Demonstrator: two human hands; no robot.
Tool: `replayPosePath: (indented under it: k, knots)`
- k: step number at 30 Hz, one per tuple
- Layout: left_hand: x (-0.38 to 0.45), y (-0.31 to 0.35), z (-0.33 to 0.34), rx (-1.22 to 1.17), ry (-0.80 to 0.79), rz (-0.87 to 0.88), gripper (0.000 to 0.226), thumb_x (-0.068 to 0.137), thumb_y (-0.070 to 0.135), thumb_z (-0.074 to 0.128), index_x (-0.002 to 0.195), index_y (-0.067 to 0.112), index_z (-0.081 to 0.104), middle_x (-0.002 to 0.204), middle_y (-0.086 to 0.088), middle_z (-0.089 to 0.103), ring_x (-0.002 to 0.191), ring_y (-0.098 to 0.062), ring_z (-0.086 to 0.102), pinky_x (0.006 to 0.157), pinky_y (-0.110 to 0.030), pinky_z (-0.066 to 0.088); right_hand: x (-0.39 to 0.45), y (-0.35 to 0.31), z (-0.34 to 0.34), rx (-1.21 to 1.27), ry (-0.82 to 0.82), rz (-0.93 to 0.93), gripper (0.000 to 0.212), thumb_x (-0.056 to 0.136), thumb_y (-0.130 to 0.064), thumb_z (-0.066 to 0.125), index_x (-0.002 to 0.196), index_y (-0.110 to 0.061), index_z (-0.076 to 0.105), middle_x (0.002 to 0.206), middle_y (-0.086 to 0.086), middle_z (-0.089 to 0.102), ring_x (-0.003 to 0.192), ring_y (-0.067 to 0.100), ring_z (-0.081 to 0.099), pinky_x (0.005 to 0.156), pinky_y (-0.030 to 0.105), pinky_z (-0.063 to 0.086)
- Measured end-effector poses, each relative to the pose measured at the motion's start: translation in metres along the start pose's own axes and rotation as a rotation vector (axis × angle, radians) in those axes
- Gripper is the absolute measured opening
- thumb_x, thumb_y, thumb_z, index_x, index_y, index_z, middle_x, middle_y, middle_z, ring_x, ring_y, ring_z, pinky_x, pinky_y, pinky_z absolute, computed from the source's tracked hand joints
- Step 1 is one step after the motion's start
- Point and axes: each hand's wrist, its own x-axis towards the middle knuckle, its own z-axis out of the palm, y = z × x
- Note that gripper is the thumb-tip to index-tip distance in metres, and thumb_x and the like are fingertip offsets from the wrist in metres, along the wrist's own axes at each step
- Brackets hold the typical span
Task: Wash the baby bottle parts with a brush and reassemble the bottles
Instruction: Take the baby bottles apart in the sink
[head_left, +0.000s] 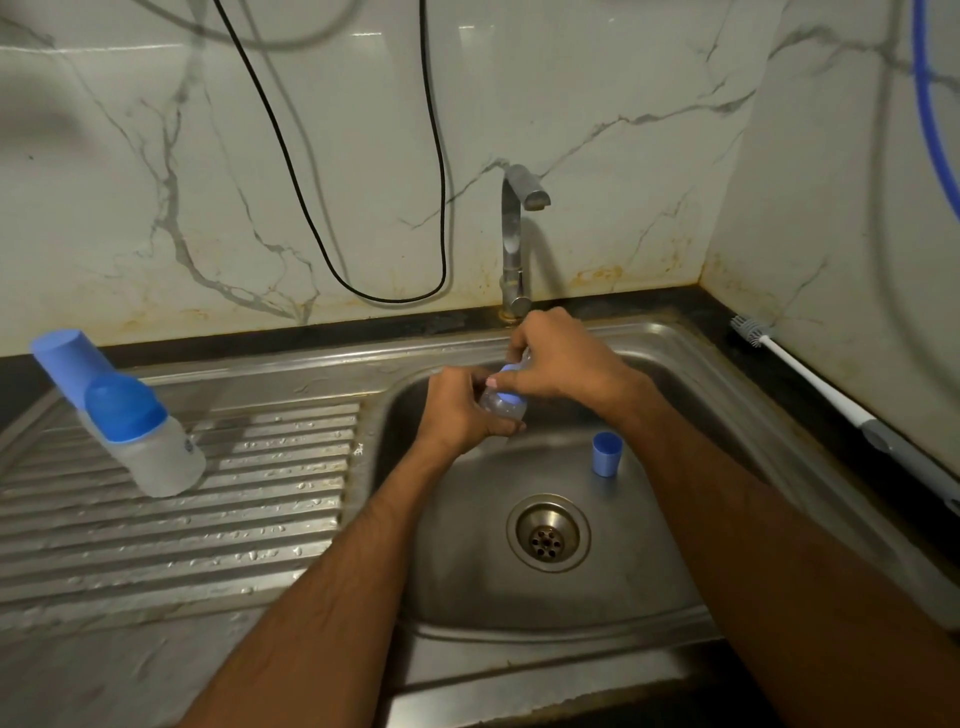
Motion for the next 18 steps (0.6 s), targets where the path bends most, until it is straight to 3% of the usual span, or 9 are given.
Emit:
replayPosePath:
  k: [1,3,5,8,11,13,15,18]
  knots:
    - [0.0,0.0,0.001,-0.002,0.0,-0.005,0.05,0.068,0.017,0.091,0.114,0.015,0.07,0.103,0.001,0.073,0.086,-0.005,0.064,0.072,-0.011,0.046,0.0,-0.001,0.0,0.006,-0.036,-0.023,0.031,0.08,-0.033,0.084,0.105,-0.018,0.074,0.101,0.0,0.073,0.083,0.006,0.062,0.065,0.018,0.047]
    - [0.0,-0.002,0.0,-0.025,0.009,-0.026,0.053,0.068,0.018,0.091,0.116,0.015,0.069,0.105,0.001,0.074,0.092,-0.008,0.066,0.075,-0.013,0.047,0.0,0.0,-0.002,0.037,-0.118,-0.092,0.047,0.078,-0.024,0.085,0.122,-0.024,0.07,0.113,-0.003,0.069,0.097,0.009,0.062,0.079,0.023,0.052]
    - [0.0,-0.003,-0.002,-0.058,0.009,-0.031,0.051,0.069,0.017,0.09,0.115,0.015,0.069,0.105,0.001,0.074,0.091,-0.006,0.066,0.071,-0.009,0.045,-0.002,-0.002,-0.002,0.073,-0.123,-0.1,0.06,0.077,-0.031,0.086,0.133,-0.025,0.064,0.117,-0.005,0.065,0.105,0.009,0.059,0.088,0.027,0.051]
    - [0.0,-0.003,0.0,-0.06,-0.029,-0.028,0.05,0.07,0.018,0.09,0.115,0.016,0.069,0.106,0.002,0.073,0.093,-0.005,0.065,0.068,-0.008,0.044,-0.003,-0.003,0.007,0.007,-0.078,-0.092,0.046,0.078,-0.031,0.086,0.12,-0.019,0.071,0.113,-0.001,0.071,0.094,0.01,0.06,0.077,0.023,0.045]
    - [0.0,-0.006,0.004,-0.029,-0.057,-0.083,0.056,0.068,0.021,0.091,0.118,0.015,0.068,0.112,0.0,0.071,0.095,-0.007,0.062,0.074,-0.014,0.045,-0.003,0.0,-0.003,0.056,0.0,-0.061,0.039,0.075,-0.018,0.088,0.112,-0.02,0.075,0.112,-0.001,0.071,0.098,0.01,0.06,0.08,0.023,0.045]
    - [0.001,-0.011,0.003,-0.014,-0.053,-0.144,0.062,0.065,0.024,0.093,0.121,0.015,0.067,0.115,0.0,0.07,0.099,-0.009,0.06,0.083,-0.023,0.048,-0.005,0.006,-0.018,0.196,0.105,-0.009,0.04,0.075,-0.015,0.088,0.112,-0.019,0.075,0.112,-0.001,0.071,0.102,0.008,0.059,0.085,0.022,0.045]
    - [0.002,-0.016,0.001,-0.035,-0.038,-0.198,0.063,0.065,0.022,0.093,0.121,0.015,0.067,0.118,-0.003,0.07,0.107,-0.015,0.063,0.093,-0.033,0.053,-0.011,0.016,-0.028,0.418,0.219,0.059,0.037,0.073,-0.014,0.089,0.107,-0.018,0.075,0.105,-0.003,0.071,0.097,0.009,0.063,0.081,0.02,0.049]
    - [0.007,-0.017,0.002,-0.044,0.0,-0.296,0.057,0.068,0.019,0.091,0.119,0.013,0.065,0.118,-0.006,0.069,0.112,-0.023,0.064,0.092,-0.035,0.053,-0.023,0.026,-0.02,0.883,0.227,0.202,0.033,0.075,-0.004,0.087,0.103,-0.008,0.07,0.096,0.008,0.067,0.087,0.021,0.07,0.07,0.034,0.063]
